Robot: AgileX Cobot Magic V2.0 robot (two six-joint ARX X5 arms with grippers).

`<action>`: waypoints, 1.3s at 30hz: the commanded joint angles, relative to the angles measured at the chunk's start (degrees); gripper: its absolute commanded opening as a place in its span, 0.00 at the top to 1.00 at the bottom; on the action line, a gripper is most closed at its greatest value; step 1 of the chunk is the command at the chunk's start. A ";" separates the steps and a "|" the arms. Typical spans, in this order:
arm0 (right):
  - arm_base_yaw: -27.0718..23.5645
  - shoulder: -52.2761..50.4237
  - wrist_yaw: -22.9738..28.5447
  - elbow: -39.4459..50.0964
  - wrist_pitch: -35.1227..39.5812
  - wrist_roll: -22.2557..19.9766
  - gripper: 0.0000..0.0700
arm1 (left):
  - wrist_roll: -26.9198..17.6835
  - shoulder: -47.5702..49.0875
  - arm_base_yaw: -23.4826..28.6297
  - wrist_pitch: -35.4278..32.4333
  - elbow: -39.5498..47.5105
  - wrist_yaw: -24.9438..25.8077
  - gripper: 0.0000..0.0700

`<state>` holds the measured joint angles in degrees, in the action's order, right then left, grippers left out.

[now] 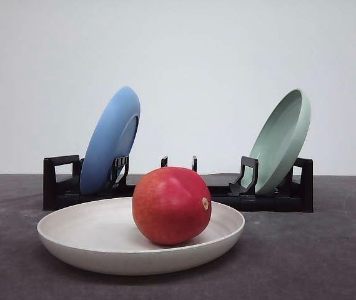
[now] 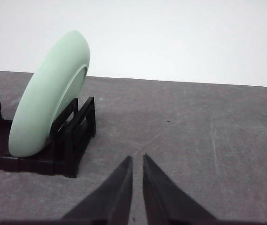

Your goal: Place pomegranate in white plate

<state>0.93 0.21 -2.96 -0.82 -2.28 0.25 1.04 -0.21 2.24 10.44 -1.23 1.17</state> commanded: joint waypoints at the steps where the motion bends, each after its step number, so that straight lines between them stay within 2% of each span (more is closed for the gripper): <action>1: -0.09 0.00 0.02 0.20 0.61 0.61 0.95 | -0.35 0.04 0.04 0.28 0.55 -0.33 0.96; 39: -0.09 0.00 0.02 0.20 0.61 0.61 0.95 | -0.35 0.04 0.04 0.28 0.55 -0.33 0.96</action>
<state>0.93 0.21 -2.96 -0.82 -2.28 0.25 1.04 -0.21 2.24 10.44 -1.23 1.17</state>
